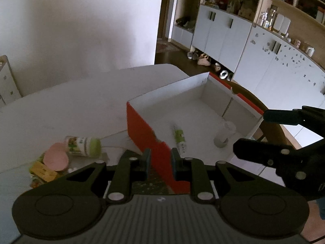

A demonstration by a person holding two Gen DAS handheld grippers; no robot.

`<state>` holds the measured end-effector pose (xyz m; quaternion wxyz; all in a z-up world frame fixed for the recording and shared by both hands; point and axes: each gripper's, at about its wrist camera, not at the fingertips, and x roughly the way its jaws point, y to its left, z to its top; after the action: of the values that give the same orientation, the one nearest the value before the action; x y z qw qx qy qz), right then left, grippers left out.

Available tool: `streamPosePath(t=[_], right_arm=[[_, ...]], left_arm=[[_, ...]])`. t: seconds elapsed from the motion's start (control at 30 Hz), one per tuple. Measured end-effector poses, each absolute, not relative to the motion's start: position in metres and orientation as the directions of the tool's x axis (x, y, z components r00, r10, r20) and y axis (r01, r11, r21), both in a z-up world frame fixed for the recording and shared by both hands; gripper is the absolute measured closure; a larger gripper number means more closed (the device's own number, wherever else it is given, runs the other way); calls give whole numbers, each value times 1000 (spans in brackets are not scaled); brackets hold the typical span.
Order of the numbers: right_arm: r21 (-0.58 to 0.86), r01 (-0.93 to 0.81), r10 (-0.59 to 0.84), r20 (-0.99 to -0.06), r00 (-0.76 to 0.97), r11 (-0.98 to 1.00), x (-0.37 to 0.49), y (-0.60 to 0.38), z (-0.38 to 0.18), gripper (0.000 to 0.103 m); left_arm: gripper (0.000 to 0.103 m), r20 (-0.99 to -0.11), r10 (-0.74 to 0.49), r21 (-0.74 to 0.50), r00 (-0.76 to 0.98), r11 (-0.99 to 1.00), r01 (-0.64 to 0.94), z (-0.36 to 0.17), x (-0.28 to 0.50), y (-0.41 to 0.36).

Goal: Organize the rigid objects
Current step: 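Withdraw both tools from the box back toward the cluttered items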

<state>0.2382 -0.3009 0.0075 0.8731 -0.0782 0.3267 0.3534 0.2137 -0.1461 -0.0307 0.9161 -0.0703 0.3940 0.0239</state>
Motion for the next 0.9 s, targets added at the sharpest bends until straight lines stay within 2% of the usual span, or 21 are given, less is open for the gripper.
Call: streamPosePath(t=[0.1,0.2,0.23,0.27,0.5,0.7,0.77,0.9], right_arm=[[88,-675,570,-621,538,732,225,-289,8,9],[89,-678,575,-616,538,730,212,-276,8,9],[92,-676,577,-613,540,731,209,-273,8,9],[88,-672,572,-612,546,736,205,-270,9,9],[98,-673,585,-596,550,733,181,-251,11,9],[140,-669,612,-572,547,730,161,-240,8,5],[142,-673,617,-566,547,726,152,-235,6,3],[135,-687,625,-565,539,714,138,-222,0,1]], left_arm=[[81,-713,-13,-107,701,990,-90,-29,201,-137],[61,-695,-10,-101,719,991,-84,-27,186,-129],[50,-688,-2,-98,725,991,-90,-26,182,-125],[45,-679,2,-98,734,991,-93,-25,177,-121],[39,-653,-6,-108,757,990,-86,-22,149,-95],[30,-633,-7,-115,774,990,-85,-23,124,-74],[23,-626,-2,-113,779,990,-88,-24,116,-66],[21,-614,1,-112,789,990,-89,-28,99,-49]])
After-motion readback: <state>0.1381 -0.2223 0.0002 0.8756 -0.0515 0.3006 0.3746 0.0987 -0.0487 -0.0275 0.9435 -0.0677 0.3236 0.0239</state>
